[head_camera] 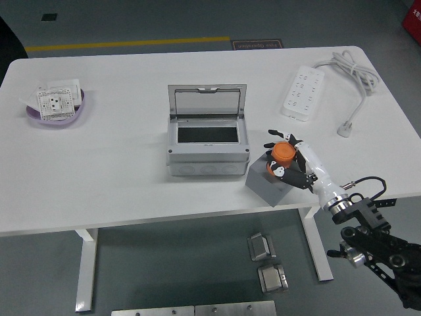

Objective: Pick up the cylinder from the cube,place it in the box,flap close box

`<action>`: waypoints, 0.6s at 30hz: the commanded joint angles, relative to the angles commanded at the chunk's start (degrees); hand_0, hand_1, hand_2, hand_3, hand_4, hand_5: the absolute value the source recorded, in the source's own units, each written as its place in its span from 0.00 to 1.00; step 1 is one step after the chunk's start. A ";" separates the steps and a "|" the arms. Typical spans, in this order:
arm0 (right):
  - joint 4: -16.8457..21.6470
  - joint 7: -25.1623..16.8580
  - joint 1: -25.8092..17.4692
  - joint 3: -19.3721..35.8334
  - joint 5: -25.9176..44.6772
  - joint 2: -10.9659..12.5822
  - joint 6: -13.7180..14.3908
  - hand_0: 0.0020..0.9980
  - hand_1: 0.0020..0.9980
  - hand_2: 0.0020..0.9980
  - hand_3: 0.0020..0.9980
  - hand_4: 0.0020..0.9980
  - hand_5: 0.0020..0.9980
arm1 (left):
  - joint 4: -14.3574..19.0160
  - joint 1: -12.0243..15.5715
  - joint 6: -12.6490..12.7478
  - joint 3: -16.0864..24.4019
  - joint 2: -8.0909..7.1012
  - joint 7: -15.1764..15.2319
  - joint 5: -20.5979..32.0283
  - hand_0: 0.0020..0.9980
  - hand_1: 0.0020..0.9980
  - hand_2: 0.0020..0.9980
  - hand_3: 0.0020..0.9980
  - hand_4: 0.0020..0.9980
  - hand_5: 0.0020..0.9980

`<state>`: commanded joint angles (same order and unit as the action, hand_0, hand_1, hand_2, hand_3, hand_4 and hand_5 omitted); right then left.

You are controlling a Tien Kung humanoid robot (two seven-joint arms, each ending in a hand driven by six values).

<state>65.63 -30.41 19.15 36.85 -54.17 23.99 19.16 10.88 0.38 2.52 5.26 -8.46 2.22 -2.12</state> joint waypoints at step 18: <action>0.20 0.20 4.06 0.84 -3.10 -0.01 1.48 0.44 0.34 0.30 0.24 0.00 0.00 | 0.08 0.11 -0.35 0.58 0.02 0.01 -0.52 0.67 0.65 0.54 0.58 0.58 0.21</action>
<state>65.83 -30.21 23.21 37.69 -57.28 23.98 20.64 10.96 0.50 2.16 5.85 -8.43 2.23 -2.64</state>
